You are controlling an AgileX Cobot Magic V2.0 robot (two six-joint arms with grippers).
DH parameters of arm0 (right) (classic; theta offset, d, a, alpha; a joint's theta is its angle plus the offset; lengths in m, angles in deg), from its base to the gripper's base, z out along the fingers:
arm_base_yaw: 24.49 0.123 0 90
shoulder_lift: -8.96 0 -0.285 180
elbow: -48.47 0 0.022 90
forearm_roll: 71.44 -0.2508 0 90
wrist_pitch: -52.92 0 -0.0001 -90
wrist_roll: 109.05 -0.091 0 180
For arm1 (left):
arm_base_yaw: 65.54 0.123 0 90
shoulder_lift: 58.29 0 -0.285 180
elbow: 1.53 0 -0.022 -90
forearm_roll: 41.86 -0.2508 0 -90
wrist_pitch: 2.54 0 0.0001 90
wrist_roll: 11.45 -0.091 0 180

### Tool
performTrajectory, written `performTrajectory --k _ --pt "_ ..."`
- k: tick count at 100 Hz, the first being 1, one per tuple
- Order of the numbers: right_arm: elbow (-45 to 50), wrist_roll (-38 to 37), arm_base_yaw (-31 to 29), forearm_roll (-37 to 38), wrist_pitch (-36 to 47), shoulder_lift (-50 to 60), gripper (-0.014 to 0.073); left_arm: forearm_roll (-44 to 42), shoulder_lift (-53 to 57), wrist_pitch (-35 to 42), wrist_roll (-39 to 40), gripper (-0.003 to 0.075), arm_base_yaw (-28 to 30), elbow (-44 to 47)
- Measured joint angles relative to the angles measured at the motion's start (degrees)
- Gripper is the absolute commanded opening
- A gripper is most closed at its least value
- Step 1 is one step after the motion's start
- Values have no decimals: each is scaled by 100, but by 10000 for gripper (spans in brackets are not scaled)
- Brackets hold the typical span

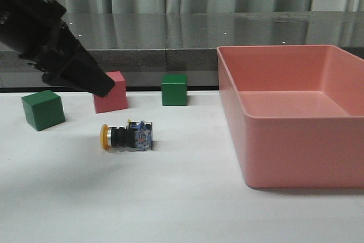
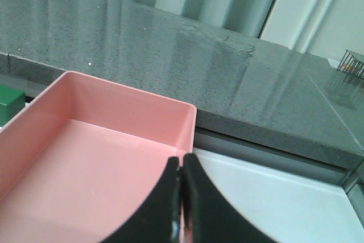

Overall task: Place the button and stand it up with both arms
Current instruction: 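Lower the left gripper over the button and grasp its yellow cap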

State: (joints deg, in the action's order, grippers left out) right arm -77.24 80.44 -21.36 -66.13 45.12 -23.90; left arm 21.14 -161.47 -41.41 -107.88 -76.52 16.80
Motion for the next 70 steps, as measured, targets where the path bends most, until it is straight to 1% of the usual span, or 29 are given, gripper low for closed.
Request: performTrajectory --k 5,12,26,42,49,59,70 --pt "0 0 0 0 0 0 -109 290 -70 -248 -457 599 161 -2" --pt "0 0 0 0 0 0 -109 563 -157 -457 -790 598 361 -12" --pt "0 0 0 0 0 0 -109 808 -354 -472 -977 598 572 -24" --pt "0 0 0 0 0 0 -109 891 -525 -461 -1013 598 599 -24" --pt "0 0 0 0 0 0 -109 916 -579 -461 -1174 598 599 -24" --pt "0 0 0 0 0 0 -109 988 -707 -538 -1706 598 599 -32" --pt "0 0 0 0 0 0 -109 1250 -953 -942 -2424 598 599 -32"
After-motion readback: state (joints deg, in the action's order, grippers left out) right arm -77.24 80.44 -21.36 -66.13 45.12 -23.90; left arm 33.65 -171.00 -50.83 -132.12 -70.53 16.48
